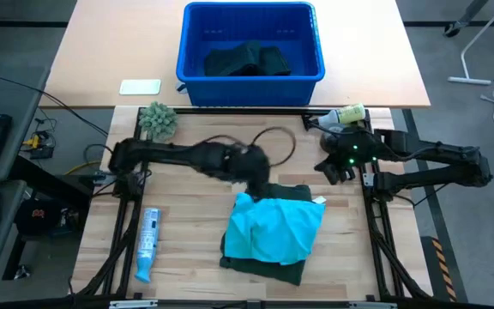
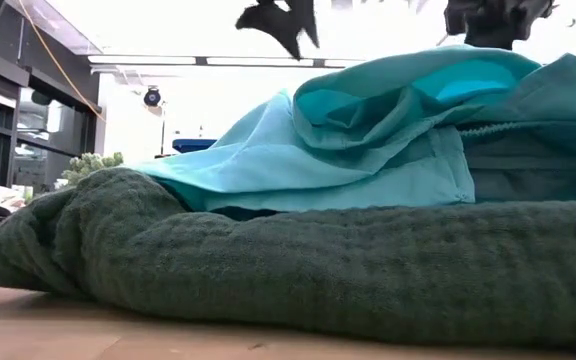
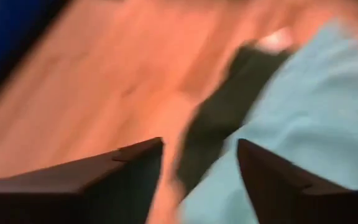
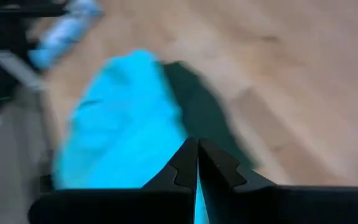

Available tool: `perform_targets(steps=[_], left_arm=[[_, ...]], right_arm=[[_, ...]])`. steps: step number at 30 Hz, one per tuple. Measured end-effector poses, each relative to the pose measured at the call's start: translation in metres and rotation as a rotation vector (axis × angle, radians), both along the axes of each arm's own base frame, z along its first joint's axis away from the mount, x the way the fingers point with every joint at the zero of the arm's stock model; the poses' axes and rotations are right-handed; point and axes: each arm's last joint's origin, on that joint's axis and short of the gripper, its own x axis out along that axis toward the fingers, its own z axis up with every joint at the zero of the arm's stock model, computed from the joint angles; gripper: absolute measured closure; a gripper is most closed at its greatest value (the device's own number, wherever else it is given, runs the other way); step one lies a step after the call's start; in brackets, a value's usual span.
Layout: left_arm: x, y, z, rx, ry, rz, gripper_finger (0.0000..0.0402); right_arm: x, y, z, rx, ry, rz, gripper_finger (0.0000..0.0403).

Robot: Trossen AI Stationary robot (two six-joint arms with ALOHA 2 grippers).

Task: Fold laundry
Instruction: Stack the light blue shorts on top of the green polo shirt

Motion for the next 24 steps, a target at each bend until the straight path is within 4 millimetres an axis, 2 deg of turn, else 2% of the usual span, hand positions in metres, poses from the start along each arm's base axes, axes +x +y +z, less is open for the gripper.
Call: perform_targets(steps=[3, 5, 10, 13, 15, 19, 24], left_arm=[[-0.027, -0.011, -0.003, 0.098, 0.076, 0.055, 0.0347], [-0.048, -0.014, -0.011, 0.117, 0.091, 0.116, 0.0386], [-0.112, -0.003, -0.042, 0.027, 0.041, 0.269, 0.0399], [-0.152, 0.007, -0.053, -0.067, -0.092, 0.267, 0.0400], [-0.172, 0.015, -0.061, -0.150, -0.212, 0.212, 0.0401], [-0.206, 0.029, -0.069, -0.276, -0.460, 0.129, 0.0401], [-0.240, 0.041, -0.077, -0.253, -0.496, 0.183, 0.0401]], right_arm=[[0.004, 0.014, 0.007, 0.076, -0.085, 0.064, 0.0403], [0.010, 0.028, 0.009, 0.129, -0.111, 0.098, 0.0403], [0.039, 0.076, -0.007, 0.208, -0.051, 0.115, 0.0403], [0.063, 0.103, -0.022, 0.263, -0.030, 0.041, 0.0403], [0.083, 0.118, -0.029, 0.273, 0.019, -0.027, 0.0403], [0.125, 0.137, -0.022, 0.222, 0.131, -0.082, 0.0403], [0.165, 0.151, -0.029, 0.181, 0.465, -0.031, 0.0403]])
